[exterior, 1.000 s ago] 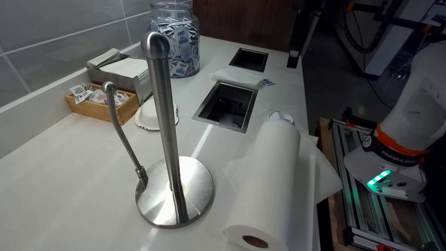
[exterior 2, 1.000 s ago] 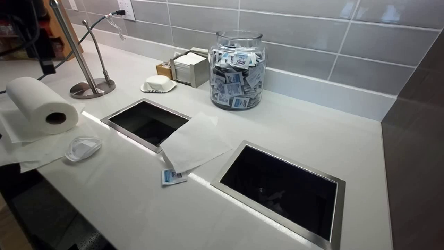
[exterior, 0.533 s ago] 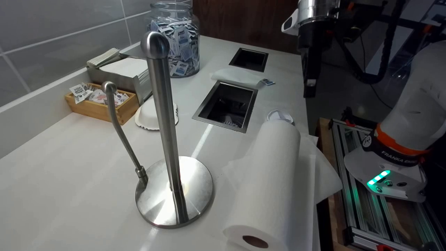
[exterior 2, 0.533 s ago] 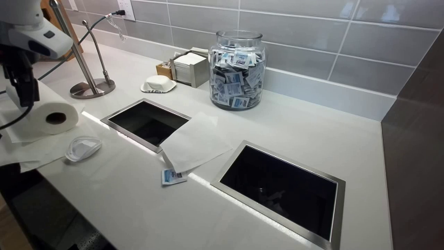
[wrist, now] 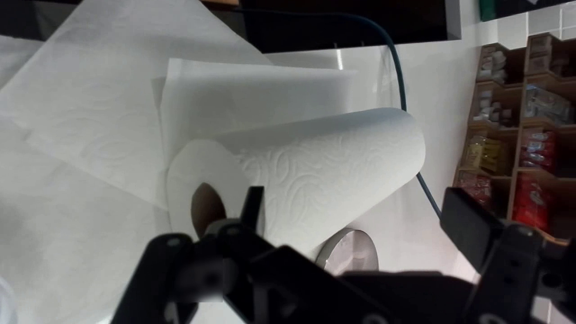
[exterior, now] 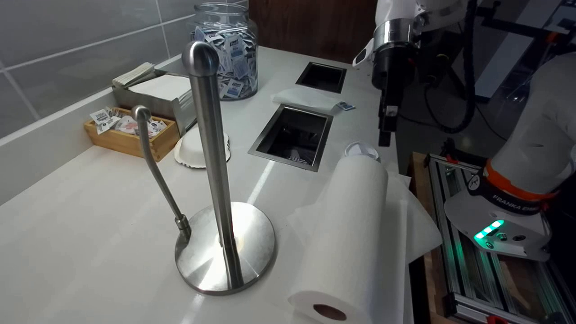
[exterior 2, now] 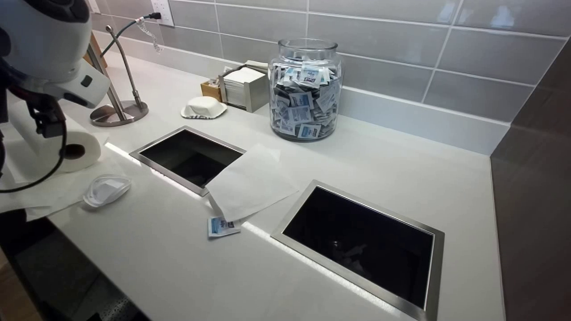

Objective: Put the paper towel roll in an upright position

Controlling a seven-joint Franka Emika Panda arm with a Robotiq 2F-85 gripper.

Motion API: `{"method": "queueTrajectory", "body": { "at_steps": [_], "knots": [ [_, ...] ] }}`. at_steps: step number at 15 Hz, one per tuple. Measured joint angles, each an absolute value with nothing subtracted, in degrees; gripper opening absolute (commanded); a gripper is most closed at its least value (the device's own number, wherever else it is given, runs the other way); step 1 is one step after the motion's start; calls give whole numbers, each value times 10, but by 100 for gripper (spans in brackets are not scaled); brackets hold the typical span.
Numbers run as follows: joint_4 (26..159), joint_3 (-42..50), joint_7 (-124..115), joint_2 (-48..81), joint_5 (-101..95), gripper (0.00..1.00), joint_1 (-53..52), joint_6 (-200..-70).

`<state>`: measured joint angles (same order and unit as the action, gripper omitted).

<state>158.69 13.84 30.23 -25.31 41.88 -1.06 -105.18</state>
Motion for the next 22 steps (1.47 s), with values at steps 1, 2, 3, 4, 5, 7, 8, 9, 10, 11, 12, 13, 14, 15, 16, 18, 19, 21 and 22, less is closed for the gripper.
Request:
{"method": "queueTrajectory", "body": {
  "at_steps": [1,2,3,4,5,7,8,9,10,11,12,13,14,15,16,18,19,21,22],
  "knots": [
    [1587,138,320,-238,432,100,-11,-1052],
    [1587,136,337,-223,441,100,-11,-1052],
    [1587,133,351,-209,446,100,-11,-1052],
    [1586,129,362,-197,447,100,-10,-1052],
    [1585,126,371,-185,447,100,-9,-1053],
    [1583,118,385,-167,447,100,-6,-1055],
    [1582,115,391,-159,448,100,-5,-1055],
    [1581,113,396,-152,451,100,-4,-1055],
    [1581,111,403,-145,459,100,-4,-1055],
    [1581,108,409,-138,468,100,-4,-1055],
    [1580,106,416,-132,476,100,-3,-1055],
    [1579,104,423,-126,484,100,-2,-1056],
    [1577,103,430,-121,492,100,-2,-1056],
    [1577,101,436,-118,500,100,-1,-1056],
    [1576,100,442,-114,508,100,0,-1058],
    [1575,97,455,-109,522,100,4,-1072],
    [1575,95,461,-106,525,100,6,-1085],
    [1575,91,469,-103,530,100,9,-1111],
    [1575,89,473,-102,532,100,11,-1123]
  ]
}}
